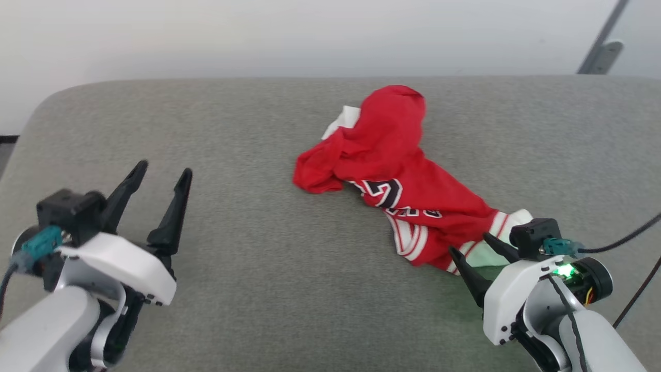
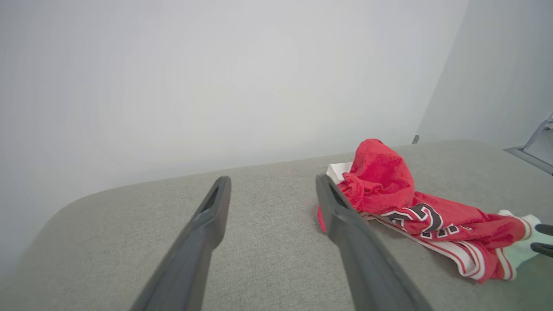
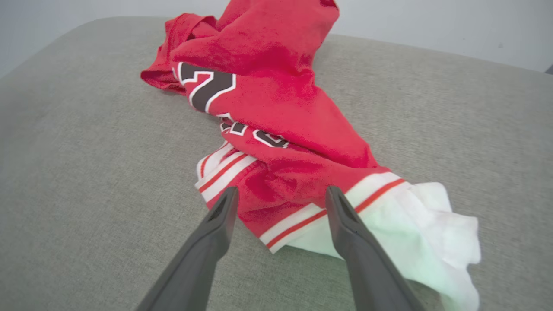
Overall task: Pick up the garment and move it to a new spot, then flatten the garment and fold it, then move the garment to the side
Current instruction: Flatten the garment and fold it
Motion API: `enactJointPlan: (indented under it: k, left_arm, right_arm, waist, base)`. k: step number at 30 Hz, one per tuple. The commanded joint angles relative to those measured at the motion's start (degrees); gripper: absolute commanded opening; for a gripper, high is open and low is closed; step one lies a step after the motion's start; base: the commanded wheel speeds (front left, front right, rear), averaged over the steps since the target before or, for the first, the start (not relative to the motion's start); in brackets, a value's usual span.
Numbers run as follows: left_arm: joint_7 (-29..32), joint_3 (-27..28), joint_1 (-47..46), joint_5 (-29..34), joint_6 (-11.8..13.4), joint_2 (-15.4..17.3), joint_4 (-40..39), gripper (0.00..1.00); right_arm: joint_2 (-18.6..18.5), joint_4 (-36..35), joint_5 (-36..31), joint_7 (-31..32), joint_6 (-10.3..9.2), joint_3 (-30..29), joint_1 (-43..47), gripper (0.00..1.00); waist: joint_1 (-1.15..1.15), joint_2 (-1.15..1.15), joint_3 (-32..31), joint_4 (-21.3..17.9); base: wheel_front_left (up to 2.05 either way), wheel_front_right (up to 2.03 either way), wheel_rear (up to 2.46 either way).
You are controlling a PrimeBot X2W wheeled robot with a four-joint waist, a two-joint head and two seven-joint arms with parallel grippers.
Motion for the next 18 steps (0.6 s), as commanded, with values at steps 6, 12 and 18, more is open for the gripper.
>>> enactJointPlan:
  k: [6,12,18]
  left_arm:
    - [-0.27,10.58,9.42,5.72,-0.21,-4.06,-1.06,1.0]
    - [-0.29,19.11,17.22,11.27,-2.67,-9.06,-1.28,1.0]
    - [-0.3,27.23,23.31,16.98,-6.69,-16.22,-0.24,1.0]
  right_arm:
    - [-1.81,0.44,0.51,4.76,-0.01,1.55,-2.06,1.0]
    - [-3.96,2.6,0.64,10.14,-0.01,3.99,-5.29,1.0]
    - [-6.47,7.26,2.28,16.58,-0.01,8.86,-10.48,1.0]
  waist:
    - [0.0,0.0,0.27,3.35]
    - [0.0,0.0,0.67,5.81]
    - [0.0,0.0,1.51,8.79]
  base:
    - [0.0,0.0,0.0]
    - [0.0,0.0,0.0]
    - [0.0,0.0,0.0]
